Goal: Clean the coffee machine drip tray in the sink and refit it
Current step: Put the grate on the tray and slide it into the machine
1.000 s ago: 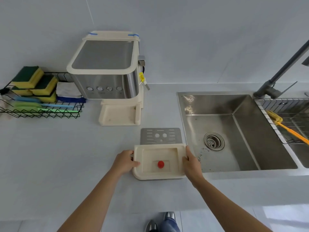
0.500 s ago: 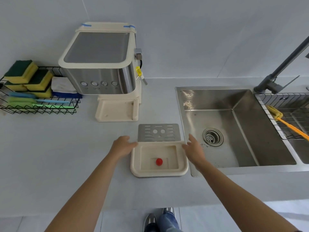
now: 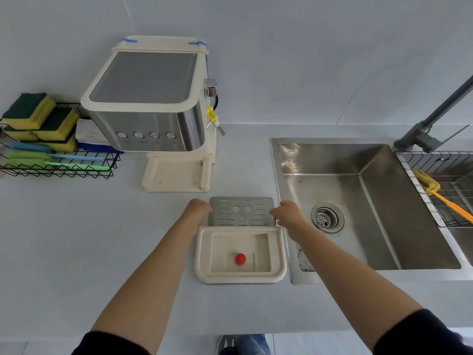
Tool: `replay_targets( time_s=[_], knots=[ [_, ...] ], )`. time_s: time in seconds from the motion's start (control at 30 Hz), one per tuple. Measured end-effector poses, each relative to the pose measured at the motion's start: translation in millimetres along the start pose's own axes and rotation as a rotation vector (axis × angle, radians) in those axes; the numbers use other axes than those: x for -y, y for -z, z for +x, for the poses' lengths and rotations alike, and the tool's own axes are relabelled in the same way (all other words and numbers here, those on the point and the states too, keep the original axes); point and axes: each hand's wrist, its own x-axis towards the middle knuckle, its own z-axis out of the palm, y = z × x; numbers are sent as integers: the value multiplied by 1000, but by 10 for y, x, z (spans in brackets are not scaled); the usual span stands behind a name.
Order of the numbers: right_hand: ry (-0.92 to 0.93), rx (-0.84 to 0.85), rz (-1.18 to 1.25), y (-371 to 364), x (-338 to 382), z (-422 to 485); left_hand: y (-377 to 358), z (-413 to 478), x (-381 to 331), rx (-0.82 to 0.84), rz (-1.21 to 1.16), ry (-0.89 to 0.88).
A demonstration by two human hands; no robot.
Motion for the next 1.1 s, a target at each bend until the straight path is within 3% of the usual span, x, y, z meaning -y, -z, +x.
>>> replay_targets(
  time_s=[0.17, 0.53, 0.77, 1.1],
  knots=[
    [-25, -27, 13, -45, -9, 95, -42, 47, -51, 9, -75, 85],
    [-102, -52, 59, -28, -69, 285, -20, 61, 21, -2, -222, 90],
    [-107, -26, 100, -4, -81, 360, -53, 44, -86, 4, -253, -24],
    [-10, -27, 158, 170, 11, 231, 15, -63, -158, -97, -103, -176]
  ],
)
